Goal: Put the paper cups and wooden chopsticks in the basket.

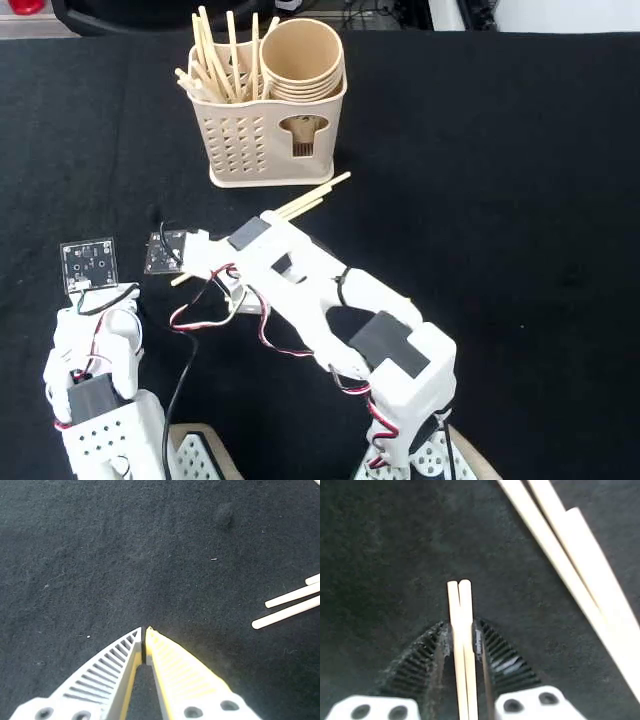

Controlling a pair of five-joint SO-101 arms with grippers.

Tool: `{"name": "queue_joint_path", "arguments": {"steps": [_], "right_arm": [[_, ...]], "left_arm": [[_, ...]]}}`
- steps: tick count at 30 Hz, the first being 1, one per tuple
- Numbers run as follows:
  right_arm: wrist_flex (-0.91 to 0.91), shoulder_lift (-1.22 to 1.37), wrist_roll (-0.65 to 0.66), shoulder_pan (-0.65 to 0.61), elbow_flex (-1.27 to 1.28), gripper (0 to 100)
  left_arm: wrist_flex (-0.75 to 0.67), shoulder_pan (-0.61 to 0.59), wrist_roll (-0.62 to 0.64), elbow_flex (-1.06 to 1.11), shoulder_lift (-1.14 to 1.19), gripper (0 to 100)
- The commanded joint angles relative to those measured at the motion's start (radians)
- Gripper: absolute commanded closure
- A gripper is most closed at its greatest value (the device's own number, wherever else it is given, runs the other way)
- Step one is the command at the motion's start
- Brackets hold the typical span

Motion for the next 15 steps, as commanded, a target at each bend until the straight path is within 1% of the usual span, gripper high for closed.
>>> {"name": "queue_joint_path", "arguments": {"steps": [1, 5, 10, 15], "right_arm": [[0.052, -0.005, 0.002, -0.020, 0.005, 98.7], [0.029, -0.035, -0.117, 0.015, 0.007, 98.7], [0.029, -0.133, -0.120, 0.043, 0.028, 98.7], [0.046, -0.283, -0.121, 0.055, 0.088, 98.7]], "left_arm": [[0.003, 0.008, 0.003, -0.058, -0.009, 97], [0.003, 0.008, 0.003, -0.058, -0.009, 97], [0.003, 0.008, 0.003, -0.058, -0.009, 97], [0.003, 0.008, 0.003, -0.058, -0.009, 97]]}}
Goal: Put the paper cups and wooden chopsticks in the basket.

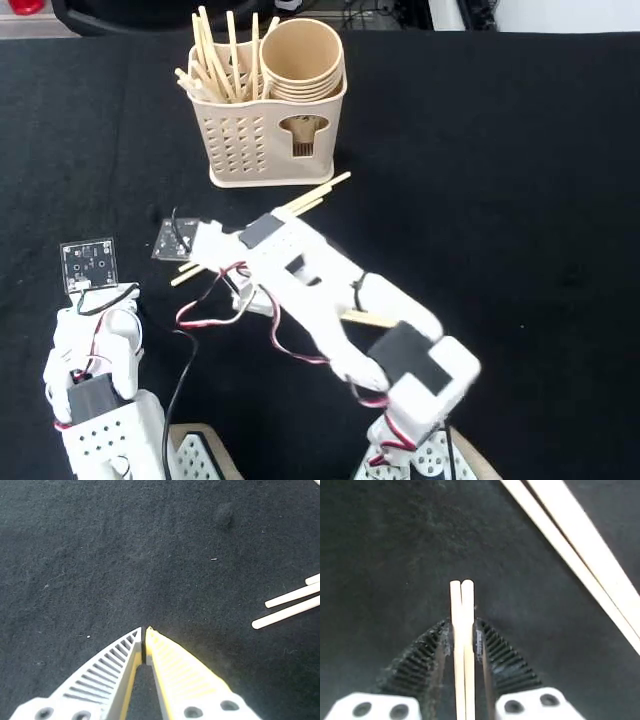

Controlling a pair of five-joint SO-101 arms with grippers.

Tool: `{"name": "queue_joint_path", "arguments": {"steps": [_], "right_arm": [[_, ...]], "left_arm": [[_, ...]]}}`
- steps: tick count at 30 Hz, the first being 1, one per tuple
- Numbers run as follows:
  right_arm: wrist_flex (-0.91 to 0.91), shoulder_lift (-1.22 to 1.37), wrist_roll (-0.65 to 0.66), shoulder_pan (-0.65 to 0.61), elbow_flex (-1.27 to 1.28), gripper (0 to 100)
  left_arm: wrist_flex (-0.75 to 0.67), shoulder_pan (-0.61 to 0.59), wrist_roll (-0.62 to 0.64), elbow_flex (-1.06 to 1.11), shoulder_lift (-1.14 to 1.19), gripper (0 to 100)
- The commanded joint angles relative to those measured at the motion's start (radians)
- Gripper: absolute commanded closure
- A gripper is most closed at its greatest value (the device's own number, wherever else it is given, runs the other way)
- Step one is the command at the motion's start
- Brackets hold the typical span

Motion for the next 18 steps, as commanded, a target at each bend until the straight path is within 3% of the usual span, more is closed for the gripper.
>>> {"name": "queue_joint_path", "arguments": {"steps": [1, 8, 14, 18], "right_arm": [[0.015, -0.153, -0.009, 0.038, 0.035, 98.7], [0.011, -0.430, -0.025, 0.132, 0.070, 98.7], [0.011, -0.598, -0.325, 0.133, -0.038, 98.7], [0.011, -0.608, -0.399, 0.132, -0.165, 98.7]], "left_arm": [[0.003, 0.008, 0.003, -0.058, -0.009, 97], [0.003, 0.008, 0.003, -0.058, -0.009, 97], [0.003, 0.008, 0.003, -0.058, -0.009, 97], [0.003, 0.008, 0.003, -0.058, -0.009, 97]]}}
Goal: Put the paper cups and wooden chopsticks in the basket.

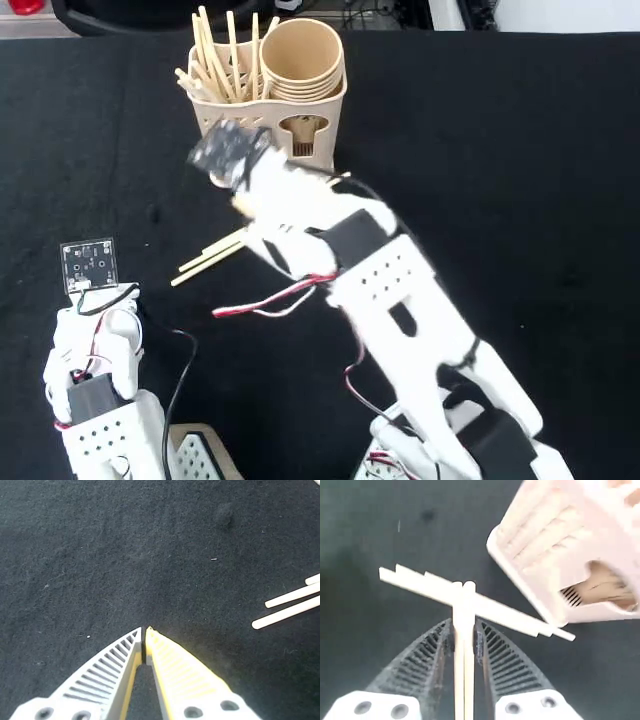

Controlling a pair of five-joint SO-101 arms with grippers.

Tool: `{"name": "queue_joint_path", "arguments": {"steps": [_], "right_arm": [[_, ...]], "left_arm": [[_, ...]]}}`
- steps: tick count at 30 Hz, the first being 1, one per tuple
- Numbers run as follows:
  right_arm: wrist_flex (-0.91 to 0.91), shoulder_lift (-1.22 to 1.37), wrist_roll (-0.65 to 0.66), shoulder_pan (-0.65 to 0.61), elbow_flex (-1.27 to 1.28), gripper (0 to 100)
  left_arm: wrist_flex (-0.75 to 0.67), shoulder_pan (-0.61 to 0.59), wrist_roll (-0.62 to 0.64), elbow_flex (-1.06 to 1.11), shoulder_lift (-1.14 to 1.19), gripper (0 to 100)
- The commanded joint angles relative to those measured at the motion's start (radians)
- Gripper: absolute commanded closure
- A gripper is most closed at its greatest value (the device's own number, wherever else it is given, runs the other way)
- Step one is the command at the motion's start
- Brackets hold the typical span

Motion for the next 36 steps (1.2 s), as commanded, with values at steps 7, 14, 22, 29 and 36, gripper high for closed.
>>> {"name": "queue_joint_path", "arguments": {"steps": [7, 14, 22, 29, 36], "right_arm": [[-0.207, -0.048, -0.138, 0.011, -0.308, 98.7], [-0.730, -0.045, -0.112, 0.015, -0.363, 98.7], [-1.057, 0.024, -0.106, 0.018, -0.361, 98.7], [-1.191, 0.205, -0.106, 0.072, -0.363, 98.7], [-1.197, 0.346, -0.110, 0.120, -0.361, 98.7]], "left_arm": [[0.003, 0.008, 0.003, -0.058, -0.009, 97], [0.003, 0.008, 0.003, -0.058, -0.009, 97], [0.003, 0.008, 0.003, -0.058, -0.009, 97], [0.002, 0.008, 0.003, -0.058, -0.009, 97], [-0.002, 0.008, 0.003, -0.056, -0.009, 97]]}}
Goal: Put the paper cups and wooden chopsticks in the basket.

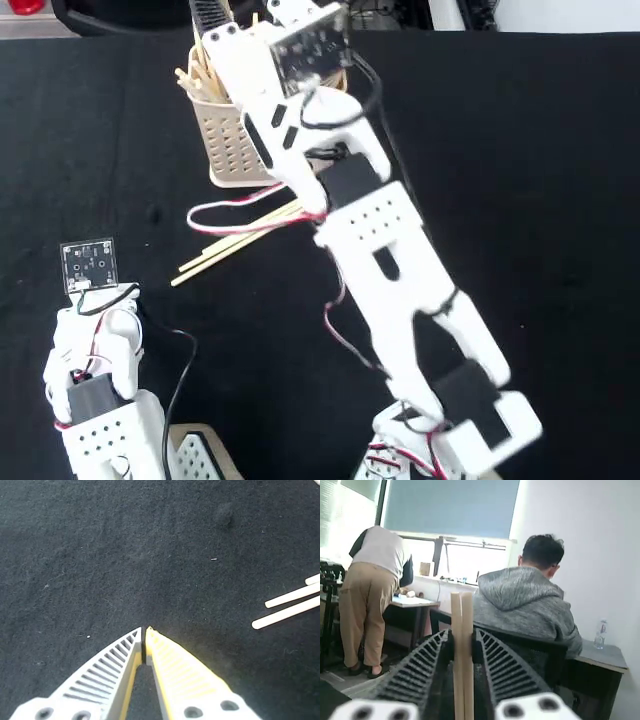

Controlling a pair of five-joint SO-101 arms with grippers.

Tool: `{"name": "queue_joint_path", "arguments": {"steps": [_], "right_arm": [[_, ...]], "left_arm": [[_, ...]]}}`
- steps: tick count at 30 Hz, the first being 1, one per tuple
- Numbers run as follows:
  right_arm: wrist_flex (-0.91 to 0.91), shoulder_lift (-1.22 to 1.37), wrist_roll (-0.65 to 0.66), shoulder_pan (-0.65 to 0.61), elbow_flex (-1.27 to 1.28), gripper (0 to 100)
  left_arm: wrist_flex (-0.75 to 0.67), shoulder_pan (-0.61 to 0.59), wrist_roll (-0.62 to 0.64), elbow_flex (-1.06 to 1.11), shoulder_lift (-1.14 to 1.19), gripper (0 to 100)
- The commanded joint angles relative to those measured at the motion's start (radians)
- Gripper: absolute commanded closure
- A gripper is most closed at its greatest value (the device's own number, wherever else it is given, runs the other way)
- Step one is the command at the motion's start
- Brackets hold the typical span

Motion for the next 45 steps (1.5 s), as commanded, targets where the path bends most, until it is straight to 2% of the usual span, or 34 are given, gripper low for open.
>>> {"name": "queue_joint_path", "arguments": {"steps": [1, 10, 12, 17, 19, 24, 29, 34, 35, 40, 45], "right_arm": [[-0.015, 0.031, 0.009, 0.021, -0.056, 98.7], [0.089, 0.064, 0.015, 0.017, -0.012, 98.2], [0.129, 0.061, 0.015, 0.029, -0.010, 92.1], [0.253, 0.058, 0.015, 0.034, -0.022, 64.9], [0.287, 0.056, 0.015, 0.035, -0.036, 60.6], [0.405, -0.012, 0.014, 0.034, -0.117, 65.5], [0.735, -0.222, 0.014, 0.074, -0.228, 77.2], [1.106, -0.394, 0.014, 0.245, -0.332, 95.5], [1.154, -0.407, 0.014, 0.292, -0.337, 98.8], [1.433, -0.423, 0.028, 0.525, -0.332, 98.6], [1.668, -0.378, 0.334, 0.700, -0.260, 98.6]], "left_arm": [[-0.002, 0.008, 0.003, -0.056, -0.009, 97], [-0.002, 0.008, 0.003, -0.056, -0.009, 97], [-0.002, 0.008, 0.003, -0.056, -0.009, 97], [0.000, 0.008, 0.003, -0.056, -0.009, 97], [0.002, 0.008, 0.003, -0.058, -0.009, 97], [-0.002, 0.019, 0.003, -0.058, -0.009, 97], [0.009, 0.047, 0.009, -0.133, 0.003, 88], [0.161, 0.311, 0.012, -0.331, 0.068, 80], [0.175, 0.363, 0.023, -0.384, 0.106, 79], [0.138, 0.578, 0.037, -0.644, 0.437, 77], [0.094, 0.679, -0.117, -0.875, 0.921, 75]]}}
